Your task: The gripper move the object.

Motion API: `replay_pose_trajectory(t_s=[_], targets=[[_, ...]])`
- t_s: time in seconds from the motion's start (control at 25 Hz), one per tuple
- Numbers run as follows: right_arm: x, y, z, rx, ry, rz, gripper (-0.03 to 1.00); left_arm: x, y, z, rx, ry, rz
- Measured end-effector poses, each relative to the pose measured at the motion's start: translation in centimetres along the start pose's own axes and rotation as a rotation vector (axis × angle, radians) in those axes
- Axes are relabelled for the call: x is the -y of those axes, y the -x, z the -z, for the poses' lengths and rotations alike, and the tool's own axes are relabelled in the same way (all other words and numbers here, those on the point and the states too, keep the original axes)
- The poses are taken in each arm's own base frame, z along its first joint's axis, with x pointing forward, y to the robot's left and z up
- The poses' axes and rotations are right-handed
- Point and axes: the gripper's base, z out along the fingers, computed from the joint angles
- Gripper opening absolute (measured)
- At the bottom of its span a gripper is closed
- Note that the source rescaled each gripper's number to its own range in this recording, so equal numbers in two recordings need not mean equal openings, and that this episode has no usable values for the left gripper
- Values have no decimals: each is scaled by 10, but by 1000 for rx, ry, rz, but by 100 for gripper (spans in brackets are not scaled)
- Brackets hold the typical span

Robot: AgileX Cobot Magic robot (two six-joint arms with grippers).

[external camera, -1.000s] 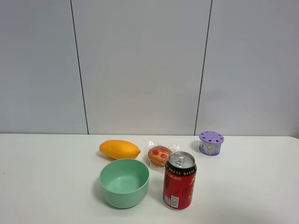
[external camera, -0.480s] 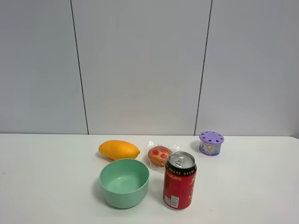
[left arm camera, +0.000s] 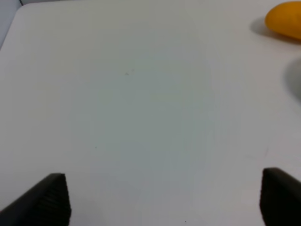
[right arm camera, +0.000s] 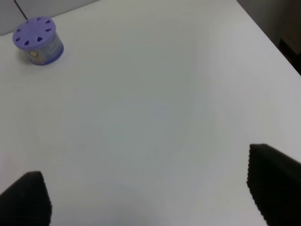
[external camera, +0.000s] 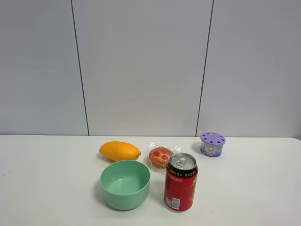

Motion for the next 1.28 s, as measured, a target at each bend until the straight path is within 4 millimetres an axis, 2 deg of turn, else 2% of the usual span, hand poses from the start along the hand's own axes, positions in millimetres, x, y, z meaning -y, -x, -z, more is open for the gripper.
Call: replay_pose_trajectory(t_s=[0.12,0.28,0.4,1.28], targets=[[0,0,0,0,0,0,77,0,0,0,0,0,0],[0,0,0,0,0,0,60,0,0,0,0,0,0],[1,0,0,-1,8,2,55,0,0,0,0,0,0],[2,0,0,-4,28,11,55,0,0,0,0,0,0]])
